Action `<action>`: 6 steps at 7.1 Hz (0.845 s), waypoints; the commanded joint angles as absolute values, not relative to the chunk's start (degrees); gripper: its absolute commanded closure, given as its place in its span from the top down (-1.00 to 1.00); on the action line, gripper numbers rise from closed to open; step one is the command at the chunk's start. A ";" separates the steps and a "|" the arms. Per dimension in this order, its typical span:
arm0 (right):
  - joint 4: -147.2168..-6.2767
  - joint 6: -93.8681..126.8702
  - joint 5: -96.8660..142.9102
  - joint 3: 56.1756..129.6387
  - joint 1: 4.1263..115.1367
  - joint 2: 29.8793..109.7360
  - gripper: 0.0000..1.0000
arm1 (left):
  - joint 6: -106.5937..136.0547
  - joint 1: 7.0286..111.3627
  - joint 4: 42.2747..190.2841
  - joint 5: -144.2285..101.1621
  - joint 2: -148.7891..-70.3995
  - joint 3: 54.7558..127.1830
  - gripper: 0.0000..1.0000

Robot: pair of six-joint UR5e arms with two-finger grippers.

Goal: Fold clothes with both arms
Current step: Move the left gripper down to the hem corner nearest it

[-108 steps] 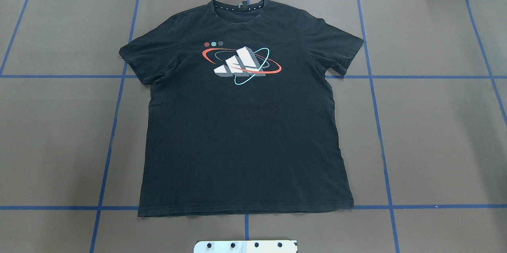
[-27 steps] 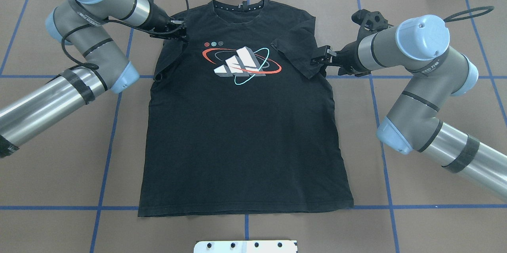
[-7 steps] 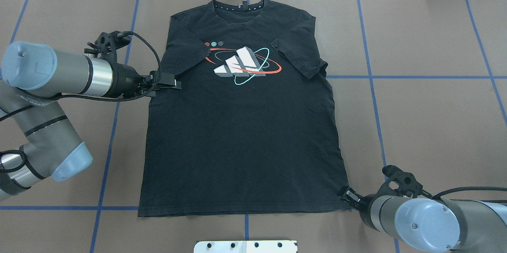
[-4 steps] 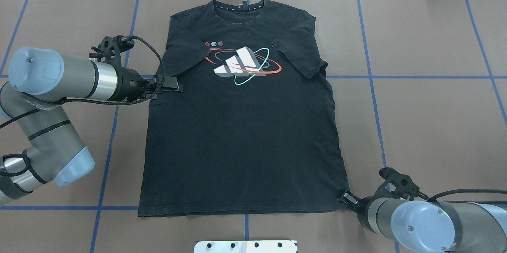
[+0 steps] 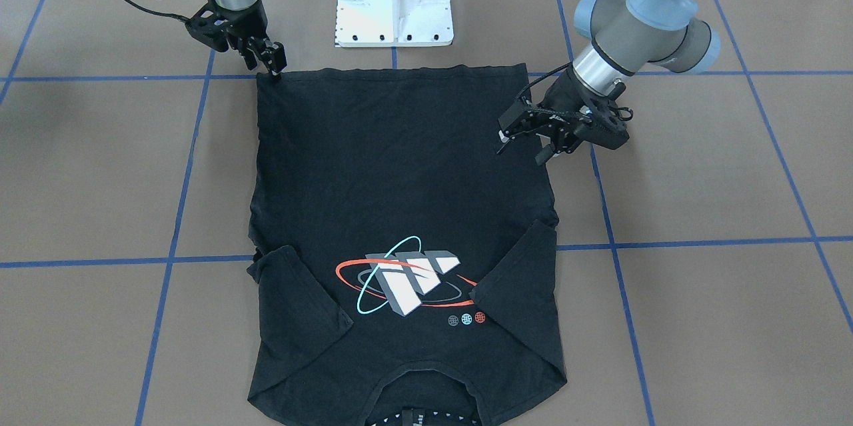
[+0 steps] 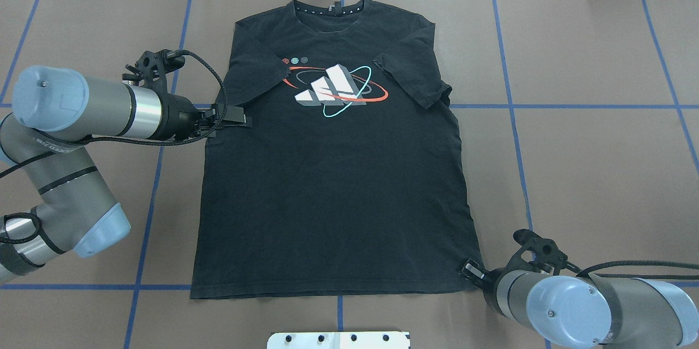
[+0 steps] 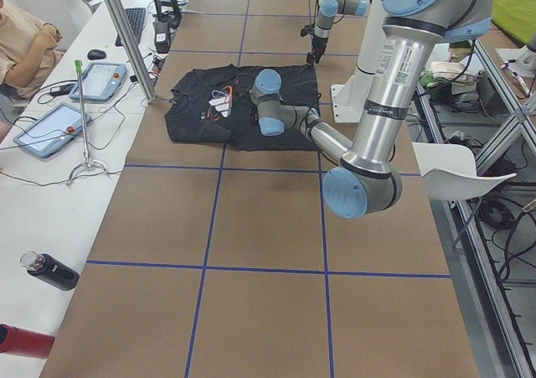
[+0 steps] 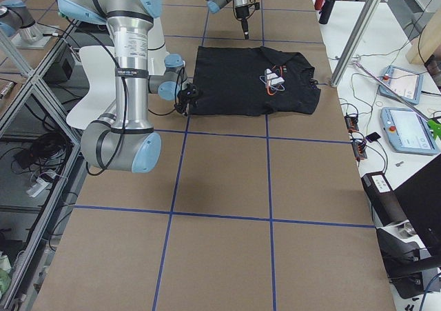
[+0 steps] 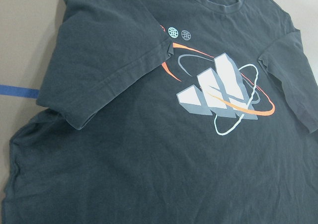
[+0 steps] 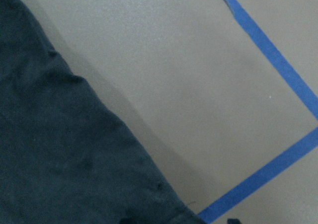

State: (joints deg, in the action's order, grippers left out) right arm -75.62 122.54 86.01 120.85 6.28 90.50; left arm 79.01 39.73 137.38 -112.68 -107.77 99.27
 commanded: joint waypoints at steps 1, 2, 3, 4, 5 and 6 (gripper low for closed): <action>-75.67 122.52 85.35 120.76 6.85 90.44 0.01 | 79.01 39.73 137.37 -112.68 -107.67 99.23 0.98; -75.67 122.52 85.34 120.94 7.12 90.53 0.01 | 79.01 39.73 137.37 -112.68 -107.67 99.32 0.98; -75.67 122.52 85.34 120.94 7.38 90.44 0.01 | 79.01 39.73 137.29 -112.68 -107.67 99.23 0.98; -75.67 122.52 85.25 121.02 7.47 90.53 0.00 | 79.01 39.73 137.29 -112.68 -107.67 99.23 0.98; -75.67 122.52 85.08 121.29 7.82 90.53 -0.07 | 79.01 39.64 137.37 -112.68 -107.67 99.23 0.98; -75.67 122.52 84.90 121.29 7.74 90.61 -0.65 | 79.01 39.73 137.37 -112.68 -107.67 99.23 0.98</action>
State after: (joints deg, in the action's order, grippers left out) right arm -75.67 122.52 85.10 121.20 7.66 90.54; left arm 79.01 39.69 137.35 -112.68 -107.67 99.23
